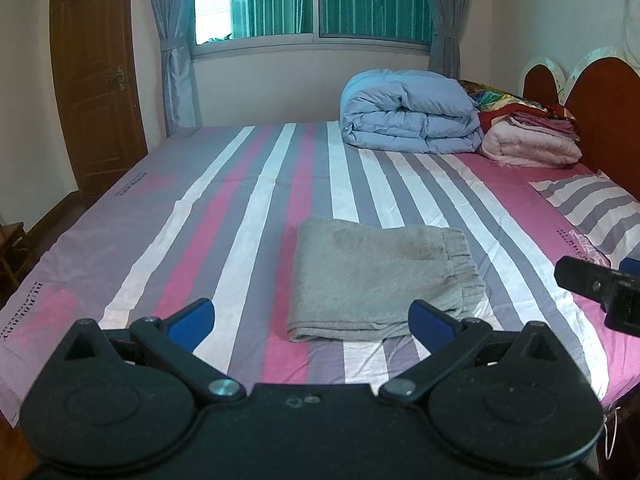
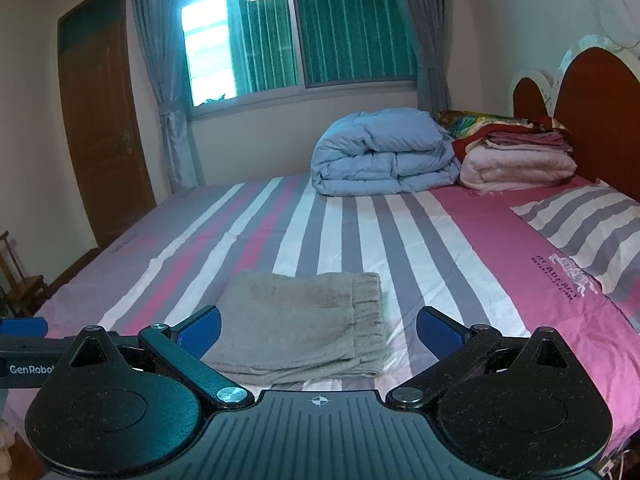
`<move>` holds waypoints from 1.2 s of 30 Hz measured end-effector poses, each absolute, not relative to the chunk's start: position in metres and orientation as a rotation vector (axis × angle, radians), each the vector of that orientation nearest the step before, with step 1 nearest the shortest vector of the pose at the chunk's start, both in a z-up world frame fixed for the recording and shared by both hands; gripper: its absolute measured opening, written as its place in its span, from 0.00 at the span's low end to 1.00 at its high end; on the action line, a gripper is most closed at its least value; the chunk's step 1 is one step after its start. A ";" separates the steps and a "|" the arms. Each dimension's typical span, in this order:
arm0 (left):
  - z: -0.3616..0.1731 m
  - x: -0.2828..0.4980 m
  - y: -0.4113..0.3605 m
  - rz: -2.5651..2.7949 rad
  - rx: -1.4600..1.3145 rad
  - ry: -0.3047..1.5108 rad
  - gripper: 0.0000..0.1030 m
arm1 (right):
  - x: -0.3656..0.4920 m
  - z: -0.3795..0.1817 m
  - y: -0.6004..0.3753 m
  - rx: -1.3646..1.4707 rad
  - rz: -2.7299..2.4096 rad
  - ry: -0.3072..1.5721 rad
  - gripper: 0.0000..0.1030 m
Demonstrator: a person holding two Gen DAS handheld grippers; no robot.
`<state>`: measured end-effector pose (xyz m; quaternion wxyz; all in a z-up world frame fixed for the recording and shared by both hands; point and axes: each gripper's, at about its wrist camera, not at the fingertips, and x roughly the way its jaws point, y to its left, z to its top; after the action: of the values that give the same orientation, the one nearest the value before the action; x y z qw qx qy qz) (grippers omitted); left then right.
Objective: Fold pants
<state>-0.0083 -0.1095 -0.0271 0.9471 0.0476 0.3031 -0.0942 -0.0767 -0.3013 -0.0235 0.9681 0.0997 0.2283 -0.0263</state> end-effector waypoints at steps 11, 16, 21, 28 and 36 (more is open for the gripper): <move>-0.029 -0.007 -0.109 -0.189 0.098 0.618 0.94 | -0.076 -0.025 -0.300 0.205 -0.047 0.466 1.00; -0.029 -0.007 -0.110 -0.188 0.098 0.618 0.94 | -0.076 -0.025 -0.298 0.209 -0.044 0.467 1.00; -0.030 -0.007 -0.111 -0.190 0.101 0.619 0.94 | -0.073 -0.026 -0.298 0.215 -0.040 0.472 1.00; -0.031 -0.005 -0.110 -0.195 0.102 0.621 0.94 | -0.071 -0.028 -0.297 0.216 -0.043 0.476 1.00; -0.032 -0.004 -0.109 -0.198 0.103 0.624 0.94 | -0.069 -0.031 -0.298 0.214 -0.057 0.477 1.00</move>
<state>-0.0036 -0.1089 -0.0318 0.9455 0.0505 0.3065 -0.0974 -0.0694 -0.2977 -0.0310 0.9656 0.1056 0.2360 -0.0281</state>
